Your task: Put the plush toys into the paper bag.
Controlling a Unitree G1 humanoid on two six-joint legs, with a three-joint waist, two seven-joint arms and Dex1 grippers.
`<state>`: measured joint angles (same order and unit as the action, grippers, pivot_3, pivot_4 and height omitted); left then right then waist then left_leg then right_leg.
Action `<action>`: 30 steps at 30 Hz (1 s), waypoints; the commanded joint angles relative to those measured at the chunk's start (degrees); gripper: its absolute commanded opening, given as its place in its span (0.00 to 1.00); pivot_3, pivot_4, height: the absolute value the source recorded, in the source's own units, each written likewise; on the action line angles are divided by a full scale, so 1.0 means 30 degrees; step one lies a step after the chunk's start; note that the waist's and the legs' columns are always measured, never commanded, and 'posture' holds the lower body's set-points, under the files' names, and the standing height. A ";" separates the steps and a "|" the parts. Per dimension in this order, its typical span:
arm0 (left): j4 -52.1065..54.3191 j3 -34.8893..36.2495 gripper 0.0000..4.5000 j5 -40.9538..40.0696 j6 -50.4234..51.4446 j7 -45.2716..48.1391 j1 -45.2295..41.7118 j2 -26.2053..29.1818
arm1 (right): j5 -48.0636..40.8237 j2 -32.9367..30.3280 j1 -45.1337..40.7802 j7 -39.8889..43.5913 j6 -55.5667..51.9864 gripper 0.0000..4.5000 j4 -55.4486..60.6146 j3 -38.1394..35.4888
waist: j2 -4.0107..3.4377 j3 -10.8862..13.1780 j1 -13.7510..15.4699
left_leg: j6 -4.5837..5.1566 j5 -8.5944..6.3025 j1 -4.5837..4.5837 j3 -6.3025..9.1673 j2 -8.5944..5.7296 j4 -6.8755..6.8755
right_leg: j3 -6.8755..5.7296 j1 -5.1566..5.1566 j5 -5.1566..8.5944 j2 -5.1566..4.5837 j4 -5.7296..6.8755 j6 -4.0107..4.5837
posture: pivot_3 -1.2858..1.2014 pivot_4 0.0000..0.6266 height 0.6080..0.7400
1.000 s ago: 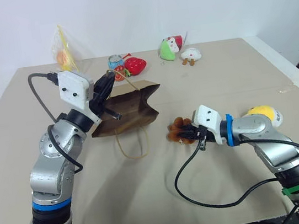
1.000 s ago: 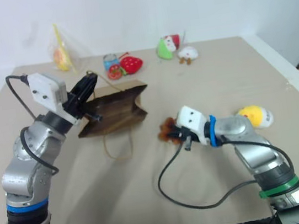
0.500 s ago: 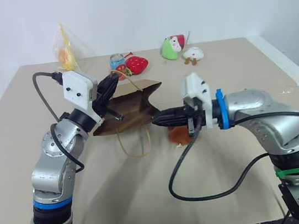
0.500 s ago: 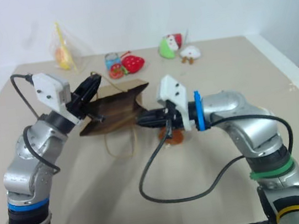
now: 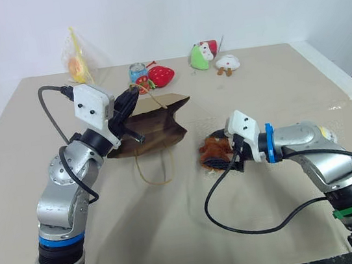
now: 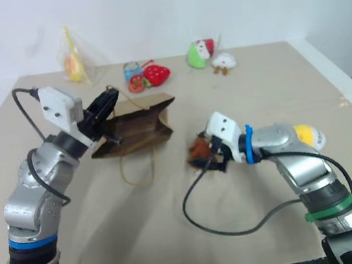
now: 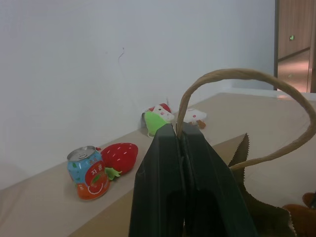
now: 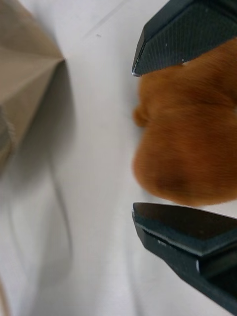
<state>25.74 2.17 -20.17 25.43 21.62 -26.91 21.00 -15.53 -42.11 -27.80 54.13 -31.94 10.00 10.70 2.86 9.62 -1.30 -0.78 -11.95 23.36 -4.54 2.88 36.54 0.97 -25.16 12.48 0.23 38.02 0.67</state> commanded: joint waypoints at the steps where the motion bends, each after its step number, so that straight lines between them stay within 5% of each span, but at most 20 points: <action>1: 0.1001 0.0015 0.00 0.0107 -0.0097 -0.0087 -0.0022 0.0081 | 0.1365 -0.0318 0.0584 -0.0116 0.1616 0.99 -0.0550 0.0478 | 0.0000 0.0000 -0.0006 | -0.0001 0.0002 -0.0001 0.0000 -0.0002 0.0001 | -0.0001 0.0000 -0.0005 0.0004 0.0000 -0.0001 | 0.52 0.24 1.00; 5: 0.1031 -0.0011 0.00 0.0113 -0.0079 -0.0086 -0.0049 0.0091 | 0.2371 -0.0048 0.0893 -0.0634 0.2853 0.94 -0.1550 0.0716 | 0.0001 0.0000 0.0021 | -0.0003 0.0003 -0.0007 0.0014 -0.0007 0.0003 | -0.0014 0.0013 -0.0004 0.0018 0.0000 0.0003 | 0.52 0.24 1.00; 9: 0.1014 -0.0036 0.00 0.0134 -0.0044 -0.0099 -0.0104 0.0097 | 0.2876 0.0122 0.1124 -0.0830 0.3685 0.62 -0.1927 0.0764 | 0.0001 -0.0001 0.0005 | -0.0003 0.0003 -0.0013 0.0006 -0.0013 0.0008 | -0.0004 0.0019 -0.0005 0.0013 0.0000 0.0000 | 0.52 0.24 1.00; 18: 0.0879 -0.0092 0.00 0.0110 0.0025 -0.0009 -0.0221 0.0125 | 0.3518 0.0004 0.1294 -0.0705 0.4909 0.10 -0.2122 0.0628 | 0.0003 -0.0002 0.0012 | -0.0005 0.0005 -0.0044 0.0010 -0.0013 0.0027 | -0.0009 0.0058 -0.0018 0.0013 0.0000 -0.0010 | 0.52 0.24 1.00; 23: 0.0879 -0.0190 0.00 0.0118 0.0023 0.0131 -0.0275 0.0177 | 0.1139 -0.0585 0.0628 0.0872 0.4426 0.08 0.0206 -0.1080 | 0.0003 -0.0002 0.0010 | -0.0006 0.0007 -0.0051 0.0012 -0.0012 0.0028 | -0.0009 0.0064 -0.0023 0.0015 0.0000 -0.0011 | 0.52 0.24 1.00; 30: 0.0704 -0.0208 0.00 0.0135 0.0004 0.0181 -0.0390 0.0209 | -0.4208 -0.0518 -0.1931 0.1998 -0.1002 0.08 0.4733 -0.2076 | -0.0004 0.0002 -0.0021 | -0.0006 0.0008 -0.0025 0.0002 -0.0015 0.0020 | 0.0009 0.0033 -0.0022 0.0013 0.0001 -0.0011 | 0.52 0.24 1.00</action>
<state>26.25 1.24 -20.14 26.11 21.82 -26.94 21.13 -16.81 -43.70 -28.29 58.20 -24.74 12.56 6.43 2.85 9.63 -1.37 -0.80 -11.93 23.29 -4.51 2.86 36.60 0.98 -25.06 12.42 0.29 38.02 0.64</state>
